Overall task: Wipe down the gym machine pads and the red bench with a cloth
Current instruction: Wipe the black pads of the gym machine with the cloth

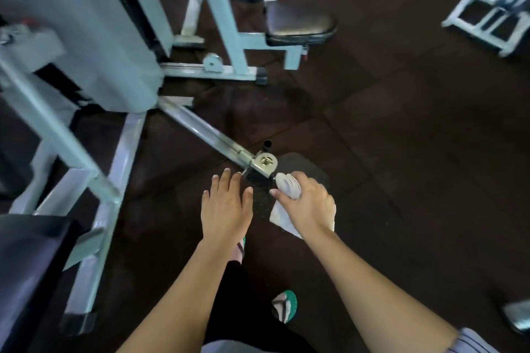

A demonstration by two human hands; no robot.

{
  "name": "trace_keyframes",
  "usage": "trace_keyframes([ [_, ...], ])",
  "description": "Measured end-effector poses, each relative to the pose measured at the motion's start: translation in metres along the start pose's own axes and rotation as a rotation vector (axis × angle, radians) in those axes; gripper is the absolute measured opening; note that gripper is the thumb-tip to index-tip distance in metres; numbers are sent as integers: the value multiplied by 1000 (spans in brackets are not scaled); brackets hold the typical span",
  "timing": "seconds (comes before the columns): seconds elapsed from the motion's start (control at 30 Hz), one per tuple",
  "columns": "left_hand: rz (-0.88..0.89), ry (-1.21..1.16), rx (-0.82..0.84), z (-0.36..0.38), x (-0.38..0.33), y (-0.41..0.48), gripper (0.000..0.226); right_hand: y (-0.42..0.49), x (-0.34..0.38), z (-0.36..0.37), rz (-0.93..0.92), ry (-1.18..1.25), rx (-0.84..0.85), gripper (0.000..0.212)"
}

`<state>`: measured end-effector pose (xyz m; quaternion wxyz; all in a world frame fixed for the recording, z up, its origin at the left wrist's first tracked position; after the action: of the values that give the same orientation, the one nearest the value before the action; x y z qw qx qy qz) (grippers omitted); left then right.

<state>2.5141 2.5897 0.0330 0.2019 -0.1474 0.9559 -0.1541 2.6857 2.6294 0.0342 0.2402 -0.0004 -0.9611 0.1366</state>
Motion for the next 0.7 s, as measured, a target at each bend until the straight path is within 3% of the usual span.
trace_keyframes([
  [0.27,84,50,67,22,-78,78,50,71,-68,-37,114,44,-29,51],
  [0.7,120,43,102,-2,-188,340,50,337,-82,-105,107,9,-168,50],
])
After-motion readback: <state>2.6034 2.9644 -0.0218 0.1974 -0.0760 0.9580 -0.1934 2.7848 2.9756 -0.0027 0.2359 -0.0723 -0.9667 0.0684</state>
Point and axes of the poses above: each hand's wrist, its own y-axis towards the middle knuckle, its own z-axis out of the palm, x = y × z, the point moved 6 cm from there along y, towards the middle knuckle, and after that the axes turned 5 degrees about x, right-handed, at the moved point
